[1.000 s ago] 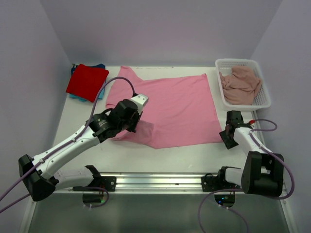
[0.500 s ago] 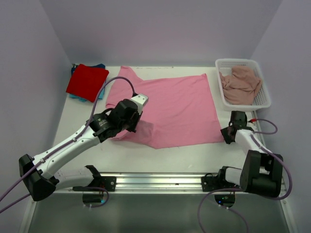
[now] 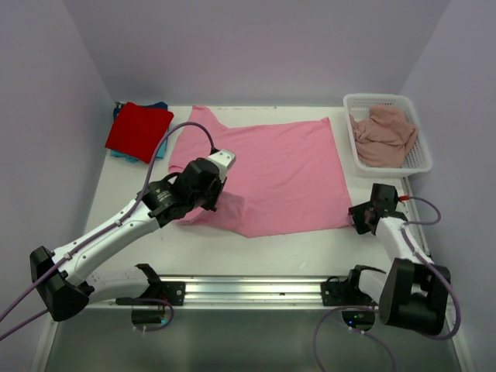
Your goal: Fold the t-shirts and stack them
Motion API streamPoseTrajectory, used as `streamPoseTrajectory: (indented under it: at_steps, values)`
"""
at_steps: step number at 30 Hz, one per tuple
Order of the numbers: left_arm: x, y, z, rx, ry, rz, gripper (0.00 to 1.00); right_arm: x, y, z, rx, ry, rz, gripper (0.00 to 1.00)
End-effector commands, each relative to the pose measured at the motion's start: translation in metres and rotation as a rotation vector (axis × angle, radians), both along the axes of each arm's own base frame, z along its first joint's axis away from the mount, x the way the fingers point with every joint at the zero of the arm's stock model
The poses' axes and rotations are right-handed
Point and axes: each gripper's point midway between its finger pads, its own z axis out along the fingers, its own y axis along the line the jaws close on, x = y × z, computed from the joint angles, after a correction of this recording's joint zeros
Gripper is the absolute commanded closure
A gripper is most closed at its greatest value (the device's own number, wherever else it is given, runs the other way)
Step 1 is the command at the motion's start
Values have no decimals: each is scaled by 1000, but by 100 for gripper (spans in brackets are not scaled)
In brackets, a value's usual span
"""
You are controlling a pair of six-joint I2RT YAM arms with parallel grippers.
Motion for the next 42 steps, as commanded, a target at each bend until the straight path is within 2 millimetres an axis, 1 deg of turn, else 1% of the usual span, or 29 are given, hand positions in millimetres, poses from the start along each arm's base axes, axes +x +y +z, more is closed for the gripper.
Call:
streamPoseTrajectory:
  at_steps: [1,2,4,7,10,12,13,16,17,22,26,31,32,34,35,36,40,41,42]
  values:
    - [4,0,4,-25,-11,31,100,-47,-3,3,-49,112,-9,55]
    - [5,-1,3,-24,-9,30,100,-52,-4,9,-62,120,-11,55]
    - [5,-2,3,-27,-6,25,100,-54,-5,19,-78,91,-8,55]
    - [6,-4,3,-33,-8,22,100,-56,-4,21,-81,88,5,55]
    - [5,-4,2,-30,-3,20,100,-55,1,11,-48,115,27,53]
    - [5,-2,1,-24,0,25,100,-51,6,6,-19,118,38,53]
    - [4,-2,2,-26,-3,26,100,-50,7,1,-10,124,37,53]
    - [4,0,2,-27,-7,32,100,-47,9,-6,10,131,31,53]
    - [4,1,1,-24,-7,34,100,-43,8,-7,8,120,30,53]
    - [3,2,0,-21,-5,36,100,-40,4,-13,-7,124,9,52]
    - [3,3,0,-24,-6,38,100,-41,1,-16,-20,128,-1,53]
    - [3,5,2,-23,-12,42,100,-43,2,-16,-21,134,6,62]
    - [2,6,1,-23,-11,43,100,-43,1,-15,-24,129,7,68]
    - [2,6,1,-23,-11,43,100,-44,2,-16,-22,127,12,72]
    - [2,6,0,-20,-9,43,100,-43,2,-15,-22,124,14,77]
    - [2,6,1,-24,-10,44,100,-45,3,-17,-21,128,14,81]
    - [2,7,2,-27,-13,47,100,-45,5,-20,-10,131,21,89]
    - [1,7,2,-26,-12,45,100,-46,6,-21,-5,131,25,94]
    - [1,8,1,-25,-13,46,100,-46,6,-21,-3,129,24,98]
